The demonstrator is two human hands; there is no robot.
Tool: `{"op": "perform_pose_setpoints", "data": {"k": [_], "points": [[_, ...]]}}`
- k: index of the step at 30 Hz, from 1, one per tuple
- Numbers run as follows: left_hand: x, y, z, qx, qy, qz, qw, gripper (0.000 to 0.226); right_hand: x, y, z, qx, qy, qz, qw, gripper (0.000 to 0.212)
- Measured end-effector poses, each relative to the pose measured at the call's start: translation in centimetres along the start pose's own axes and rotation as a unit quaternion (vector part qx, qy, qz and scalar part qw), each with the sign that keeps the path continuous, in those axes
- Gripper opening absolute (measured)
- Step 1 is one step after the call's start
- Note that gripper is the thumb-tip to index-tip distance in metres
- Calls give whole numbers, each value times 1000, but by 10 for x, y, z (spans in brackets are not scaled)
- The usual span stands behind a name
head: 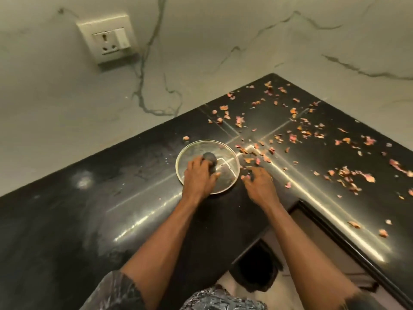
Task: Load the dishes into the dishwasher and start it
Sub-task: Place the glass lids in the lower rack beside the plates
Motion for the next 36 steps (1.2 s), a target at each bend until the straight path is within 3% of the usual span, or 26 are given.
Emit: {"op": "perform_pose_setpoints", "data": {"k": [4, 8, 13, 18, 23, 25, 27, 33, 36], "points": [[-41, 29, -10, 59, 107, 33, 992, 43, -31, -18, -35, -44, 7, -13, 999, 41], [-68, 33, -21, 29, 206, 78, 975, 58, -38, -31, -60, -102, -25, 4, 994, 43], [-78, 26, -28, 19, 222, 106, 969, 59, -37, -37, -71, -111, -47, -35, 992, 38], [-86, 25, -32, 15, 256, 134, 957, 61, -33, -34, -70, -112, -98, -162, 975, 59], [-83, 8, -18, -25, 247, 193, 949, 75, -15, -16, -67, -75, -109, -291, 948, 57], [-79, 0, -15, -34, 232, 233, 944, 83, -5, -3, -58, -62, -119, -336, 932, 42], [-67, -6, -15, -38, 218, 274, 936, 77, 5, 13, -45, -53, -119, -378, 916, 27], [5, -35, -15, -101, 168, 372, 907, 43, 65, 58, 8, 28, -162, -452, 877, 20], [56, -62, -10, -154, 116, 383, 903, 39, 109, 77, 49, 73, -209, -451, 865, 15]]}}
Point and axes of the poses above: each hand's wrist, its own z-axis away from the middle knuckle, its own y-axis out of the back of the hand, x = y × z, the point moved 5 cm from there along -z, towards the middle knuckle, and after that the axes turned 7 degrees about z, right-handed, at the moved point
